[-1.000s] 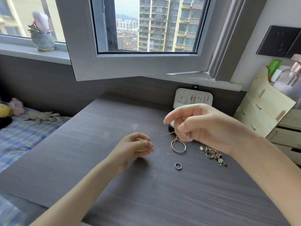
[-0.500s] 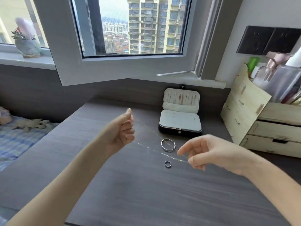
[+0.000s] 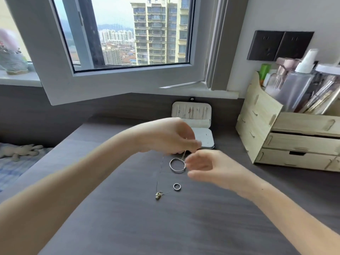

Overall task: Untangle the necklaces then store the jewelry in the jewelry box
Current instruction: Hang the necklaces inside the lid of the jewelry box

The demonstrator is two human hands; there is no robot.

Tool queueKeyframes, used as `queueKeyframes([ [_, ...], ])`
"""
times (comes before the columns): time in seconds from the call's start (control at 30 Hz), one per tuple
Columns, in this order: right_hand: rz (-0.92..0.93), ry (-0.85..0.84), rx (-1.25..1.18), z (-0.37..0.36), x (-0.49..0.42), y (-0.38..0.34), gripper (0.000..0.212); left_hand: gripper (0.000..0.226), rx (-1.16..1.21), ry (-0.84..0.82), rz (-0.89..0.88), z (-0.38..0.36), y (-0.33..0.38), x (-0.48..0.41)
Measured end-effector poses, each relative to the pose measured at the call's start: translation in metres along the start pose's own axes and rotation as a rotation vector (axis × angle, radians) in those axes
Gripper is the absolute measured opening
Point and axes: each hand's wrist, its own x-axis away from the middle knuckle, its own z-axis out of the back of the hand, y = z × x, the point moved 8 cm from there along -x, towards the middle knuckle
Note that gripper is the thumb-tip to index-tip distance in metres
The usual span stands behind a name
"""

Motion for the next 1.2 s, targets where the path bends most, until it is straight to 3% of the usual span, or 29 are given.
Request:
queueKeyframes([
  [0.1,0.102,-0.08,-0.256,0.002,0.002,-0.032,0.025,0.039,-0.214,0.072,-0.012,0.005,0.015,-0.008],
  [0.2,0.102,-0.049,-0.377,0.009,-0.005,-0.049,0.011,0.041,-0.324,0.192,-0.014,0.018,0.026,-0.013],
  [0.3,0.048,0.067,-0.375,0.024,-0.019,-0.052,0.035,0.04,-0.379,0.317,-0.069,0.035,0.037,-0.018],
  [0.37,0.083,0.119,-0.292,0.036,-0.025,-0.062,0.038,0.043,-0.353,0.401,-0.135,0.049,0.046,-0.02],
  [0.43,0.127,0.132,-0.252,0.049,-0.03,-0.075,0.025,0.046,-0.276,0.467,-0.197,0.065,0.053,-0.021],
  [0.53,0.153,0.111,-0.204,0.069,-0.038,-0.09,0.022,0.039,-0.118,0.518,-0.249,0.089,0.056,-0.025],
  [0.7,0.167,0.178,-0.248,0.111,-0.059,-0.109,0.014,0.03,0.524,0.501,-0.263,0.12,0.029,-0.055],
  [0.77,0.169,0.224,-0.28,0.129,-0.071,-0.112,0.016,0.027,0.602,0.532,-0.248,0.125,0.01,-0.071],
  [0.83,0.178,0.25,-0.316,0.143,-0.084,-0.114,0.017,0.022,0.561,0.576,-0.205,0.121,-0.014,-0.093],
  [0.97,0.193,0.324,-0.347,0.17,-0.11,-0.114,0.017,0.012,0.182,0.664,-0.102,0.092,-0.058,-0.137],
  [1.2,0.212,0.442,-0.291,0.199,-0.161,-0.106,0.021,0.04,-0.19,0.562,-0.061,0.016,-0.109,-0.206],
])
